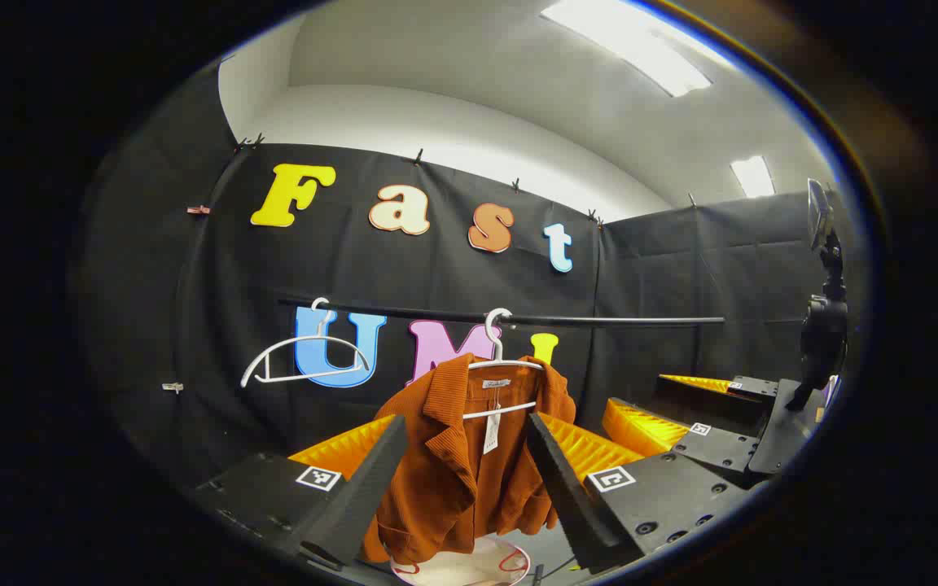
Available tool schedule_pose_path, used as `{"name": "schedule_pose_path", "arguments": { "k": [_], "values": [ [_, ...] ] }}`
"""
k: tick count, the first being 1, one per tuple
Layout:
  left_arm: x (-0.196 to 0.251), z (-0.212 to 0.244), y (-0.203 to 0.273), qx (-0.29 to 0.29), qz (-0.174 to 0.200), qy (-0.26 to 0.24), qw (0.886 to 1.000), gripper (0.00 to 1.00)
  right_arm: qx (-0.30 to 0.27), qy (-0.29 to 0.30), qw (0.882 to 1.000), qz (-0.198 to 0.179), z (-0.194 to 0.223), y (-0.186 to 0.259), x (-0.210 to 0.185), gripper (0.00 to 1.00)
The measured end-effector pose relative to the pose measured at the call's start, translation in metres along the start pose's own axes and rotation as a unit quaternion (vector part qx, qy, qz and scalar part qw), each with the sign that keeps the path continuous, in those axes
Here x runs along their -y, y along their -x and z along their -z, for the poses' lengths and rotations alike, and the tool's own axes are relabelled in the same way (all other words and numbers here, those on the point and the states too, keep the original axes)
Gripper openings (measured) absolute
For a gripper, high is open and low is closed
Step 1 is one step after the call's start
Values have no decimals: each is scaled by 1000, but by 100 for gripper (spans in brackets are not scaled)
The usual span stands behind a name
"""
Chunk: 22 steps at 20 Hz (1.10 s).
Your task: Grasp the clothes on the hanger with both hands and then place them into the laundry hamper below.
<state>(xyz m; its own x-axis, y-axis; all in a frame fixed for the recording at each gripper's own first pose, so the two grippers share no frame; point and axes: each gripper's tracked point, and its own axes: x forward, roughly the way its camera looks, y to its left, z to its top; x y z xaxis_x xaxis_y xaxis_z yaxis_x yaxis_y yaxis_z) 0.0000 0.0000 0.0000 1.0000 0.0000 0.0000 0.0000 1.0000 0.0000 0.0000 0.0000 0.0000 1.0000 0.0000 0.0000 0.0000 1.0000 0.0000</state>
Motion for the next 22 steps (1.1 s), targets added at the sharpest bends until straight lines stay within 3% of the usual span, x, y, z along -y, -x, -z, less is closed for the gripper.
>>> {"name": "schedule_pose_path", "arguments": {
  "k": [4,9,22],
  "values": [
    [0,1,4,-6,-15,-1,1000,94,23,25,999,-21,-12,-9,-2,95],
    [10,-9,19,10,-21,-6,1000,94,37,7,998,-43,-21,-7,-11,95],
    [18,-6,35,6,-6,-12,1000,94,26,7,1000,-7,-17,12,3,95]
  ]
}}
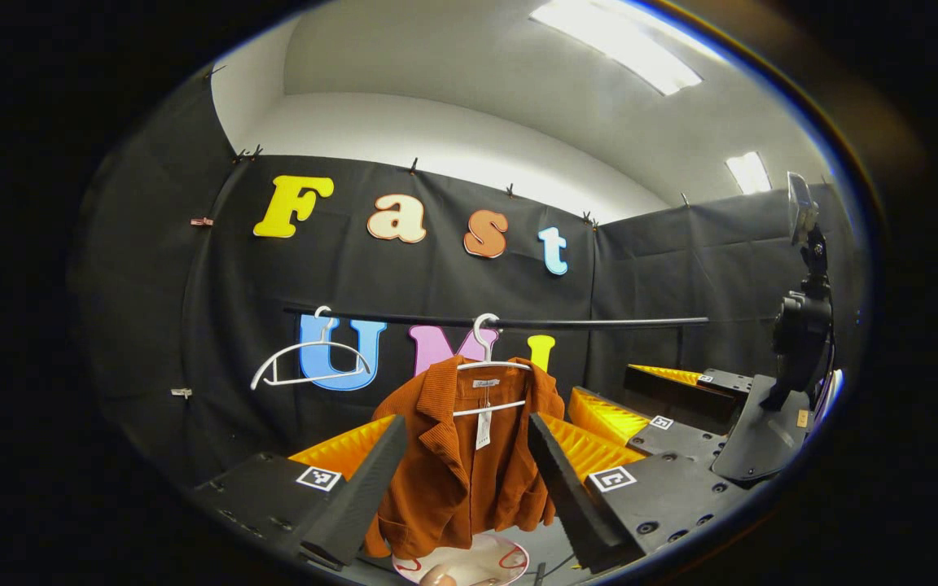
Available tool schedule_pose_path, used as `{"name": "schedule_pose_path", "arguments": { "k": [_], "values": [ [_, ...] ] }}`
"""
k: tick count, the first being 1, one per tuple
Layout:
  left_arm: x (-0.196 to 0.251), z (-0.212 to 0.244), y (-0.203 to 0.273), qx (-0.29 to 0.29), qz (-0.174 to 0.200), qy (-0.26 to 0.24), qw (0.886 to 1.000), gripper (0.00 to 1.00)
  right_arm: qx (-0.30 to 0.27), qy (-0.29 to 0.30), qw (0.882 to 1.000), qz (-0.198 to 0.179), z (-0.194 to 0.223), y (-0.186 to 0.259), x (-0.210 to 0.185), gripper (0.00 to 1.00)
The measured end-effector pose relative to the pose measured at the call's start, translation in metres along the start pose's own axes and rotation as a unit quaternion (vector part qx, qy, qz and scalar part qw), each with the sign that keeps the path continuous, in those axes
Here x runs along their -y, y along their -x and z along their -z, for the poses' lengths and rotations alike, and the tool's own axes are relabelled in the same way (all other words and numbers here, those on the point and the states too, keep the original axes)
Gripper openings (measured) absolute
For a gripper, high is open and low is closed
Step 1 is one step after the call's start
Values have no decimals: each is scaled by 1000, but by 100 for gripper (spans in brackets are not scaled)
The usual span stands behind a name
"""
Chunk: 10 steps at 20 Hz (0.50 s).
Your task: Grasp the clothes on the hanger with both hands and then place them into the laundry hamper below.
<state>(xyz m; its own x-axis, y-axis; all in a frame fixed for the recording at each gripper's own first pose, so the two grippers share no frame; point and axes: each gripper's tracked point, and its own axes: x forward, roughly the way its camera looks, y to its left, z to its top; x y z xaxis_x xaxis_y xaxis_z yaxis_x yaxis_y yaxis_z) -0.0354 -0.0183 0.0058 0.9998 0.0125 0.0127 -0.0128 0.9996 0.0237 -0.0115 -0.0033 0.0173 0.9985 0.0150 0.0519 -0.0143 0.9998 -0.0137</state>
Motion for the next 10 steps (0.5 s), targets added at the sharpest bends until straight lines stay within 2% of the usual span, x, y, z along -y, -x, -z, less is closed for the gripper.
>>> {"name": "schedule_pose_path", "arguments": {
  "k": [5,10],
  "values": [
    [2,2,-4,4,21,29,999,95,-7,16,999,34,-1,4,18,95],
    [-2,11,-13,-3,32,21,999,95,-10,31,998,61,0,12,30,94]
  ]
}}
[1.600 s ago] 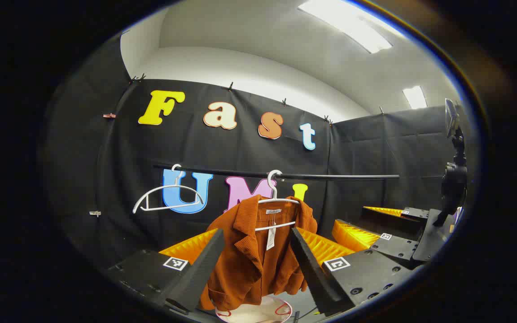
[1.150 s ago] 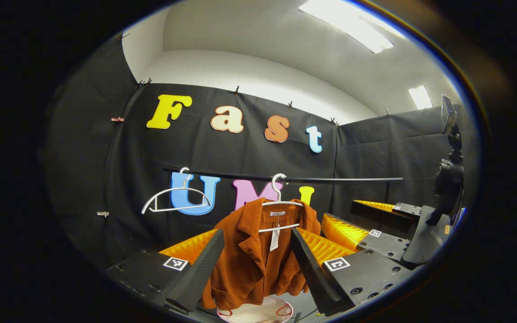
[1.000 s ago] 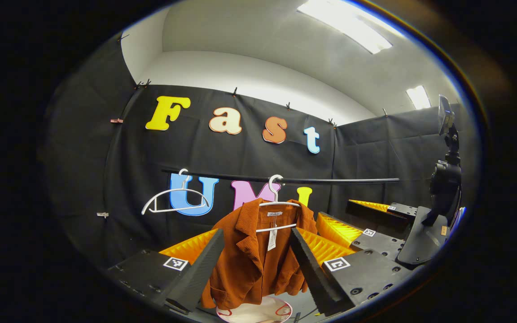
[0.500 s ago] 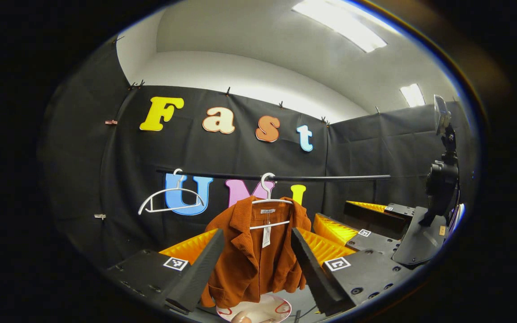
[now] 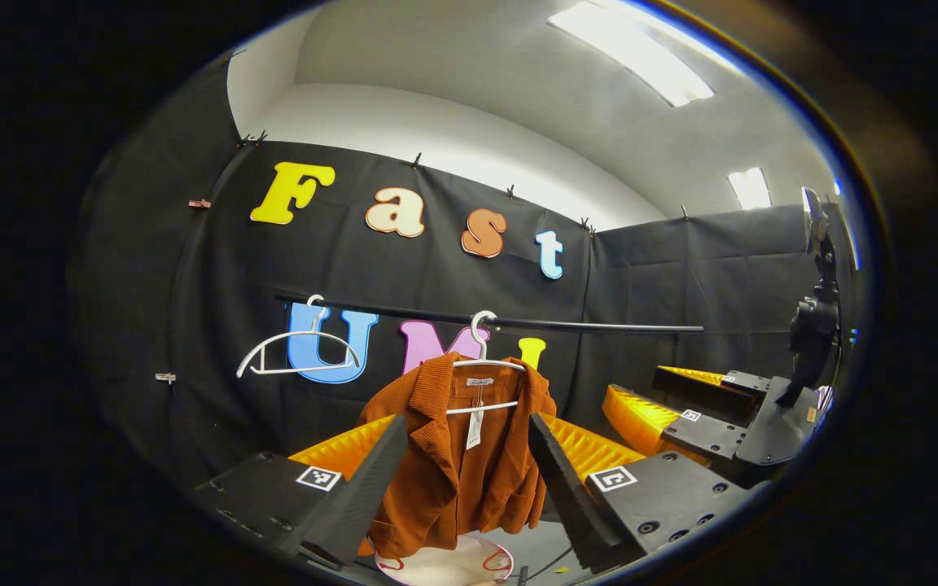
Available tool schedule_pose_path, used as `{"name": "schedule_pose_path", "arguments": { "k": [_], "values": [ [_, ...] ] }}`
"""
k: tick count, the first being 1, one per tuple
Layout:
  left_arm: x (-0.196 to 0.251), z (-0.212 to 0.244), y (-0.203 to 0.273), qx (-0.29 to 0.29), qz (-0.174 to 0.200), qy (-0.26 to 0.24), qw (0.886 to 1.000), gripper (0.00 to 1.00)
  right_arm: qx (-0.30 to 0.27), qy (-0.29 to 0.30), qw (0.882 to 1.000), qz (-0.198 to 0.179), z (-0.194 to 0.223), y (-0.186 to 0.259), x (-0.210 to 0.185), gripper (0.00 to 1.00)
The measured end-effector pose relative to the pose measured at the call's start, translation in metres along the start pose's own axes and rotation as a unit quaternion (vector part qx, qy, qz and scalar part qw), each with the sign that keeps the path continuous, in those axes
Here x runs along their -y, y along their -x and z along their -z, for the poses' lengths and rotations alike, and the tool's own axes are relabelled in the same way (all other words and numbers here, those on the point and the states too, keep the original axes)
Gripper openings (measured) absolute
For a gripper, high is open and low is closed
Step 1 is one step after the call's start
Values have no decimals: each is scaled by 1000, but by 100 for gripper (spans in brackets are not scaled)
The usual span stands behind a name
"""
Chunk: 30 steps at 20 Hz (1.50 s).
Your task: Grasp the clothes on the hanger with both hands and then place them into the laundry hamper below.
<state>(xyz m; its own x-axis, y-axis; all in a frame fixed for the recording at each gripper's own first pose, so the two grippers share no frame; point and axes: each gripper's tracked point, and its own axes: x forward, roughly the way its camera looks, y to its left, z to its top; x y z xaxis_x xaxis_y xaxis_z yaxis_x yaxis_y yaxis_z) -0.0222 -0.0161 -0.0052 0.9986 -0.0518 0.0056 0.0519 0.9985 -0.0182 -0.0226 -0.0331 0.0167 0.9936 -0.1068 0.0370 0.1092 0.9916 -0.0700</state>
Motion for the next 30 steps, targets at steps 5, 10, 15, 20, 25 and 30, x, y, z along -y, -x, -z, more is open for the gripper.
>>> {"name": "schedule_pose_path", "arguments": {
  "k": [5,10,15,20,25,30],
  "values": [
    [-2,1,-7,1,21,0,1000,94,-10,6,1000,22,5,0,1,95],
    [-10,7,-14,0,49,2,999,94,-20,18,998,48,16,1,-4,95],
    [-12,27,-41,-14,64,16,998,94,-57,32,995,74,52,-7,7,95],
    [-21,56,-96,-17,18,23,999,94,-66,27,996,47,90,-70,17,95],
    [-31,84,-156,-23,-56,58,997,94,-92,-5,996,3,144,-145,34,94],
    [-38,113,-194,-37,-119,41,991,94,-125,-21,992,-29,195,-191,45,94]
  ]
}}
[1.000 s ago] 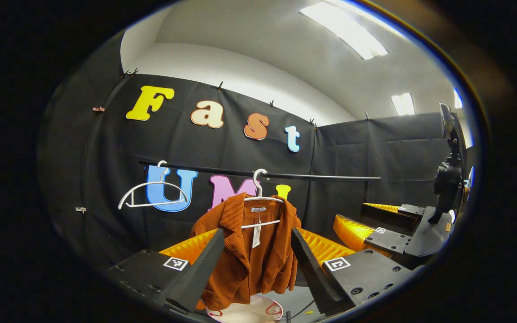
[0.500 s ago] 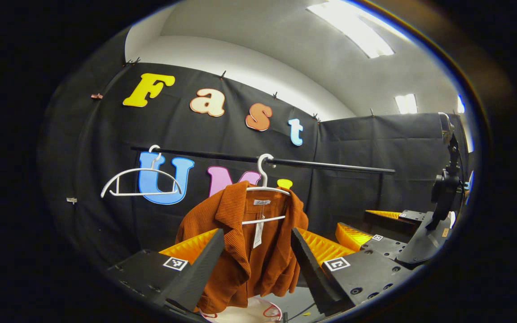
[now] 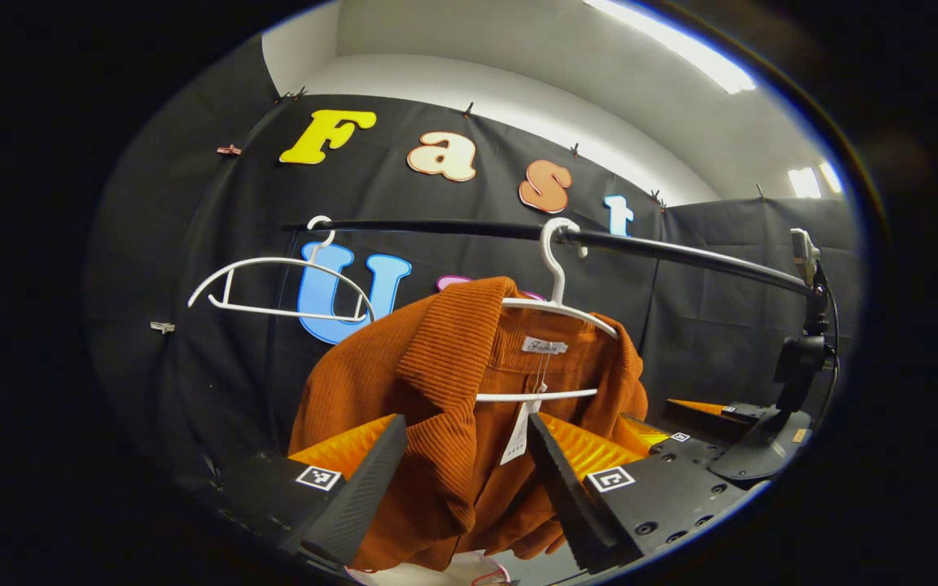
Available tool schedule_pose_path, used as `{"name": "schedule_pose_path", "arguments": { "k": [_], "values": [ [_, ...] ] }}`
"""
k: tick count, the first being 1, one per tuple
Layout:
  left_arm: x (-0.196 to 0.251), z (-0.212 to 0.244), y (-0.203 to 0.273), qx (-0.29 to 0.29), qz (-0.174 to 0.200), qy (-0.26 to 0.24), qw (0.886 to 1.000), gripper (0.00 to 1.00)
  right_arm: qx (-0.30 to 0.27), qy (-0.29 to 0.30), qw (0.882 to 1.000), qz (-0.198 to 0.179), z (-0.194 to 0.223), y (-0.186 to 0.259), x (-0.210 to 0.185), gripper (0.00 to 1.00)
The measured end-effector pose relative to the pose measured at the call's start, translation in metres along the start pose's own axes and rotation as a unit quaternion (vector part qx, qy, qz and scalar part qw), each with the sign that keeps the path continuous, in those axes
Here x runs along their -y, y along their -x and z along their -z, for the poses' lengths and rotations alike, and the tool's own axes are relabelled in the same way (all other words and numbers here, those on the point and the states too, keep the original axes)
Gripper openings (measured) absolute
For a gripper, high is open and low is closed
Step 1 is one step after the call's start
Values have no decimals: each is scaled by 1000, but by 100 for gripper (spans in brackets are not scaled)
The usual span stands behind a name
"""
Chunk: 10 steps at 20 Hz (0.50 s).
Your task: Grasp the clothes on the hanger with both hands and then place them into the laundry hamper below.
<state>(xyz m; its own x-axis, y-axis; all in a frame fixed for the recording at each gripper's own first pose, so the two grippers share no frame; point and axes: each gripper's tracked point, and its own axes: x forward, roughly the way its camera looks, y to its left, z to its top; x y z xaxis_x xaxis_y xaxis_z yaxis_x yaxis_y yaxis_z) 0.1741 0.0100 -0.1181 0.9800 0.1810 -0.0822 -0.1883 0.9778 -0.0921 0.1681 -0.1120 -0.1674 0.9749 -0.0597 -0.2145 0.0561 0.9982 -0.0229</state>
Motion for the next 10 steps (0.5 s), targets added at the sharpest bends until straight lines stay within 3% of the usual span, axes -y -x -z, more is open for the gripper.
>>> {"name": "schedule_pose_path", "arguments": {
  "k": [6,10],
  "values": [
    [-9,19,-15,-17,-53,-4,998,94,-26,-23,999,-38,30,-29,-7,94],
    [-17,26,-23,-23,-74,-4,997,94,-29,-18,998,-44,36,-41,-9,94]
  ]
}}
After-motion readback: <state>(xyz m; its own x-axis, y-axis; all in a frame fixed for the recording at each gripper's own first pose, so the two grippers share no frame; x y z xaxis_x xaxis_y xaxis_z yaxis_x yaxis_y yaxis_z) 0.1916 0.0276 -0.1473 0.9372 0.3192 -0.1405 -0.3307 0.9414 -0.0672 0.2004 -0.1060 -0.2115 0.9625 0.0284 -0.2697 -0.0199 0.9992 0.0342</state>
